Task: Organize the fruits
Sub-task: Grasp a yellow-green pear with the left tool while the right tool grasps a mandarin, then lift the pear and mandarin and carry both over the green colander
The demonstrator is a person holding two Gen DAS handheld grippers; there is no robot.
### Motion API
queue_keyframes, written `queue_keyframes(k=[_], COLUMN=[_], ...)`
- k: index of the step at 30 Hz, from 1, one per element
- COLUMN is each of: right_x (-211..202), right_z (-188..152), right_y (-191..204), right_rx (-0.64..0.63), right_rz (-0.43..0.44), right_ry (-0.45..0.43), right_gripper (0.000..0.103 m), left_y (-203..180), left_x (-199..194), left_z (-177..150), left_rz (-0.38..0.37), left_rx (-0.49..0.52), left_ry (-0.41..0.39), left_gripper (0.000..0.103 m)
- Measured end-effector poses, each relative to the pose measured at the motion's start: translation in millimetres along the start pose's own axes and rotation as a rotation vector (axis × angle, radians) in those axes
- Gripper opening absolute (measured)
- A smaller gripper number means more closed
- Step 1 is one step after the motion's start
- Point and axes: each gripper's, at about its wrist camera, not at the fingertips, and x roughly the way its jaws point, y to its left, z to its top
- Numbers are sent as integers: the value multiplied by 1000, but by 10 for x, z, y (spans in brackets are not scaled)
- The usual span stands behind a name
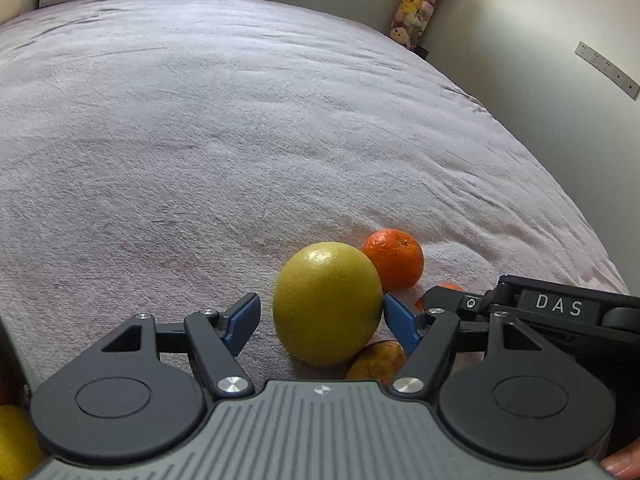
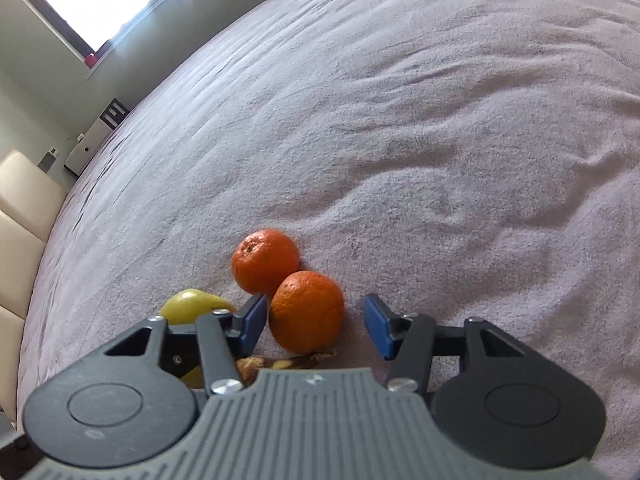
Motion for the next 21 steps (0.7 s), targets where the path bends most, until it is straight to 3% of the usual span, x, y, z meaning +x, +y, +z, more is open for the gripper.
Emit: queue_keyframes(k=[4, 12, 21], right_x=[9, 16, 0], right_z=[3, -3, -7], right_y=[-8, -5, 34], right_rx=[3, -1, -14], right_rz=[3, 28, 20], right_ry=[-1, 9, 4], right_gripper=[51, 39, 39], left_y=[41, 56, 91], left_x=[60, 93, 54], left_z=[-1, 2, 19], left_rz=[-15, -36, -50], left_rx=[-26, -46, -86], left_ry=[20, 25, 30], left_gripper=[79, 72, 71])
